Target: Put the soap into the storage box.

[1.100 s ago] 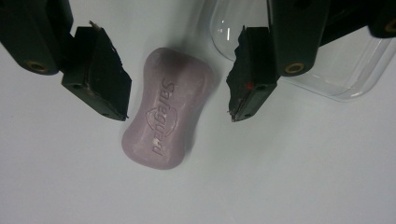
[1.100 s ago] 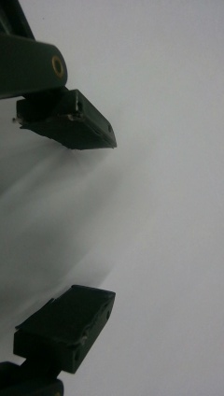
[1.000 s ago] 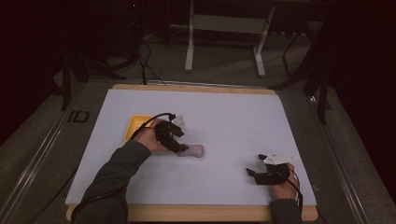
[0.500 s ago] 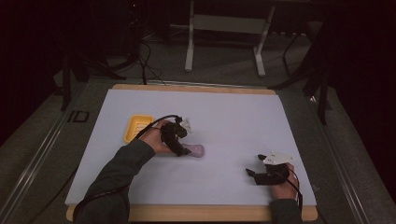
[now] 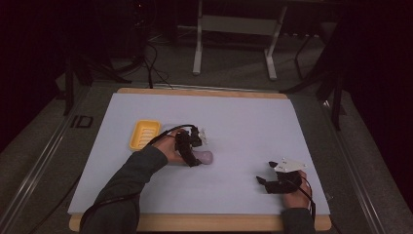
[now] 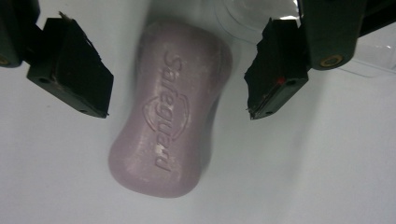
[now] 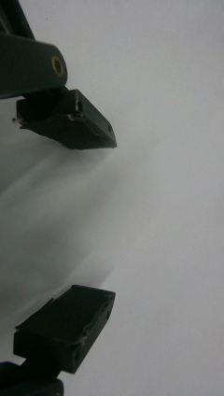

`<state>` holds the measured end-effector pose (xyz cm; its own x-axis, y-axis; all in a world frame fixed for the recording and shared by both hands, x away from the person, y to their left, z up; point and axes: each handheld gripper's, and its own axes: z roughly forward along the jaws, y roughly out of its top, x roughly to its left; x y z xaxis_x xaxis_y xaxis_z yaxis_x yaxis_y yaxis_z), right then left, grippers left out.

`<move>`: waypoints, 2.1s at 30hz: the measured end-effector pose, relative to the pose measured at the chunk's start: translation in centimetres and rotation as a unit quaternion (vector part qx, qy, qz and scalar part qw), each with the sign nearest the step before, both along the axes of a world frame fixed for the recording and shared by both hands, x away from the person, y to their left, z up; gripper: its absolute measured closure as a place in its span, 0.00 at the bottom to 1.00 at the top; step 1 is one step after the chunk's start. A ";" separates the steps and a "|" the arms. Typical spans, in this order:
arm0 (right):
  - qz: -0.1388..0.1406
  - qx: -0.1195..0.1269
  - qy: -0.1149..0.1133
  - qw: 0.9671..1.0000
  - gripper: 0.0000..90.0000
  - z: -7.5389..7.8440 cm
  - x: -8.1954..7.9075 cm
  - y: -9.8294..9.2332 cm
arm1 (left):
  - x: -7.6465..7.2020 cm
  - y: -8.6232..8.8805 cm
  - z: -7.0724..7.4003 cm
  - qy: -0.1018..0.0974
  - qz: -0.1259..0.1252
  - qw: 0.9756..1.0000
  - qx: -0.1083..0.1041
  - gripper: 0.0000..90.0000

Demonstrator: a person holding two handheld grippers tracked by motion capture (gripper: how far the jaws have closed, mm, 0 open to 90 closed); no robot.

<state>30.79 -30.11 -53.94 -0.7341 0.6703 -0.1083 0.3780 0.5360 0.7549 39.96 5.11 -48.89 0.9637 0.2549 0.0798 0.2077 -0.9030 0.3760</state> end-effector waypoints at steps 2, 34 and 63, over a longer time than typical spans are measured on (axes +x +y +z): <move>0.000 0.000 0.000 1.000 0.24 0.0 0.0 0.0 | 0.1 -0.3 -0.1 0.002 -0.001 1.000 0.005 0.25; 0.001 -0.001 0.002 1.000 0.24 0.0 0.0 0.0 | 1.1 -2.8 -1.1 0.038 0.004 0.997 0.064 0.51; 0.001 0.000 0.003 1.000 0.24 0.0 0.1 0.0 | 1.9 -4.7 -0.8 0.070 -0.016 0.987 0.144 0.55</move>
